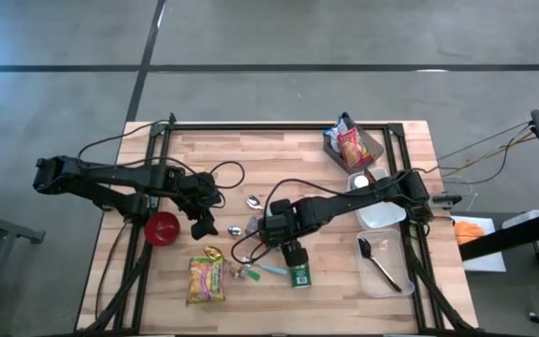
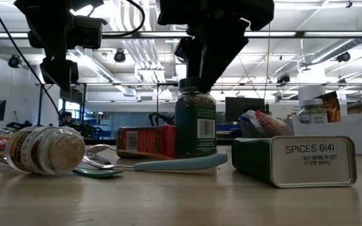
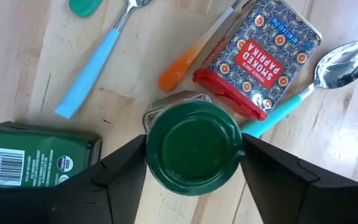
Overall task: Pick & Place Food Item
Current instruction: Put the green seasoning bottle into the white bin
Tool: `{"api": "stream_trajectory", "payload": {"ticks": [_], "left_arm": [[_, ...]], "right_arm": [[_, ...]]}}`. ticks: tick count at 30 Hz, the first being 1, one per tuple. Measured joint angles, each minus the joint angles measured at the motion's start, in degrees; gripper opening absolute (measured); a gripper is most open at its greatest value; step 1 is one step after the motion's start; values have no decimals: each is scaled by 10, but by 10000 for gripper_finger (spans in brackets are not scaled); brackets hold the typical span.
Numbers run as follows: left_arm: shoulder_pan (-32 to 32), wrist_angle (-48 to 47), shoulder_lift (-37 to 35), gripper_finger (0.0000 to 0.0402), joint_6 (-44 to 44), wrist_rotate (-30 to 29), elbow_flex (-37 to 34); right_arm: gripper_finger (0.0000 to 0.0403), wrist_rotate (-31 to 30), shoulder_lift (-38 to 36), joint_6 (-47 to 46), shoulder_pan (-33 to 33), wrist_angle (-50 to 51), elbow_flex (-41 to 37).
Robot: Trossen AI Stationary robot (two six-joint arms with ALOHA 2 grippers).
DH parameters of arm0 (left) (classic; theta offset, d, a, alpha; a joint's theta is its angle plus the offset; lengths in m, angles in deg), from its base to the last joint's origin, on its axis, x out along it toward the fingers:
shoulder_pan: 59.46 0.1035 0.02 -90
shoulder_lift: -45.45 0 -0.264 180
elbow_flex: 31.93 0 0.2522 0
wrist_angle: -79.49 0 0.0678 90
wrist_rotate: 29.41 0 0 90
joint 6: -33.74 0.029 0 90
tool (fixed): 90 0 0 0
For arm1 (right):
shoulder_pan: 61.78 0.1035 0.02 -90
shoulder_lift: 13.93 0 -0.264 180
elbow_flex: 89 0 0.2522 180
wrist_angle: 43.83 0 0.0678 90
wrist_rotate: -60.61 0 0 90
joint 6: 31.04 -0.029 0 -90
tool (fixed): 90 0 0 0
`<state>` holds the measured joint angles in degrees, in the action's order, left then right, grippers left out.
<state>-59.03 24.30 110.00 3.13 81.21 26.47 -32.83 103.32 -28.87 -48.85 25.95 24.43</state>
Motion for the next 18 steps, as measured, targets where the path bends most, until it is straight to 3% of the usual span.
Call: {"api": "stream_trajectory", "payload": {"ticks": [6, 18], "left_arm": [[0, 0, 0, 289, 0, 0, 0], [0, -2, 0, 289, 0, 5, 0]], "right_arm": [[197, 3, -1, 0, 0, -12, -9], [197, 5, -11, -40, 0, -1, -6]]}}
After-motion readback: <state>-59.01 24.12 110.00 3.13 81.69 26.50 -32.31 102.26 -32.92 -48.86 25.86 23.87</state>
